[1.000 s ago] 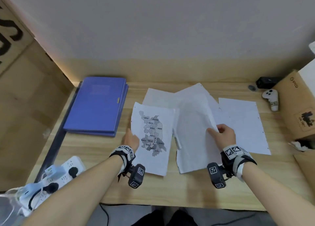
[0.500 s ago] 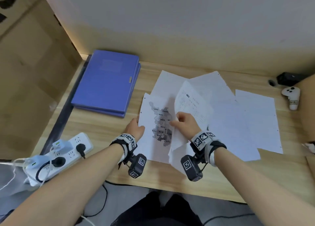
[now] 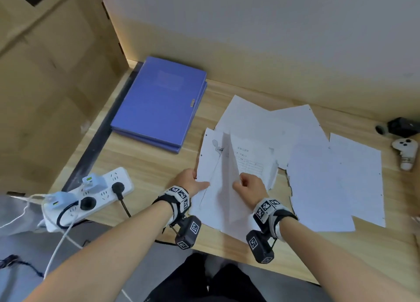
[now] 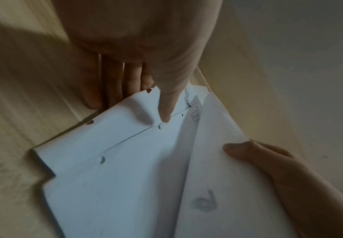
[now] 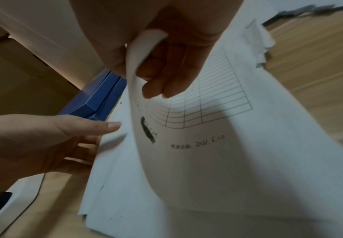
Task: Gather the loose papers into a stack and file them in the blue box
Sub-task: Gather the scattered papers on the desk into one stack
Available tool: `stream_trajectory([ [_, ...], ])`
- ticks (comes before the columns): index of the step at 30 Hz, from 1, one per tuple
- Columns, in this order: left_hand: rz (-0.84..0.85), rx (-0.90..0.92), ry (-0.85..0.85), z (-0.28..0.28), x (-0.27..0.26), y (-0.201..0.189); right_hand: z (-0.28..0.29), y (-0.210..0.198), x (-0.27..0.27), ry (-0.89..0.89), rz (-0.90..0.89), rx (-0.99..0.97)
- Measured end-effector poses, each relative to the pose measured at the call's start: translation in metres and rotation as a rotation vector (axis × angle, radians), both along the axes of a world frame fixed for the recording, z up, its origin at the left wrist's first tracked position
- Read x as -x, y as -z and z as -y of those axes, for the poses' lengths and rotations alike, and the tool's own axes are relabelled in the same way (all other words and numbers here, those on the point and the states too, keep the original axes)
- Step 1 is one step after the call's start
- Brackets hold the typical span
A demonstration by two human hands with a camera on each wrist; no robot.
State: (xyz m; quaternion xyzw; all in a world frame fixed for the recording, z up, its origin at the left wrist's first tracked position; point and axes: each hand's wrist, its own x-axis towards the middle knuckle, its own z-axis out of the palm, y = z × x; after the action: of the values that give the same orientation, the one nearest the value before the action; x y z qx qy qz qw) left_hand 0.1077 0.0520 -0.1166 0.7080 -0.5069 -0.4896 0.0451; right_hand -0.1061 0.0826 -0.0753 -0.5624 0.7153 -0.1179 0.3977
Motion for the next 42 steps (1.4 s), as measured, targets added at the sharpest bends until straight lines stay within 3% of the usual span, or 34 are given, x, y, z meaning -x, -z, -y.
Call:
stream_trajectory([
  [5,0.207,0.050,0.140,-0.003,0.006,0.008,-0.015,0.006,0.005,-0.021,-0.032,-0.064],
  [11,0.291,0.104,0.186,-0.006,0.012,0.011,-0.018,0.014,-0.007,-0.053,0.019,-0.239],
  [13,0.309,0.107,0.209,-0.006,0.012,0.007,-0.015,0.010,-0.001,-0.001,-0.037,-0.154],
  [17,0.340,0.118,0.235,-0.004,0.013,0.001,-0.011,0.009,0.043,0.269,-0.118,0.026],
  [22,0.305,0.078,0.257,0.004,0.016,0.000,-0.014,0.025,0.088,0.308,-0.357,-0.183],
  [28,0.201,0.122,0.291,0.005,0.016,0.001,-0.007,0.033,0.077,0.271,-0.324,-0.230],
  [34,0.111,0.065,0.237,0.007,0.009,0.002,-0.010,0.034,0.054,0.302,-0.134,-0.070],
  [42,0.214,0.070,0.188,0.005,0.001,0.002,-0.006,0.016,0.059,0.339,-0.105,0.068],
])
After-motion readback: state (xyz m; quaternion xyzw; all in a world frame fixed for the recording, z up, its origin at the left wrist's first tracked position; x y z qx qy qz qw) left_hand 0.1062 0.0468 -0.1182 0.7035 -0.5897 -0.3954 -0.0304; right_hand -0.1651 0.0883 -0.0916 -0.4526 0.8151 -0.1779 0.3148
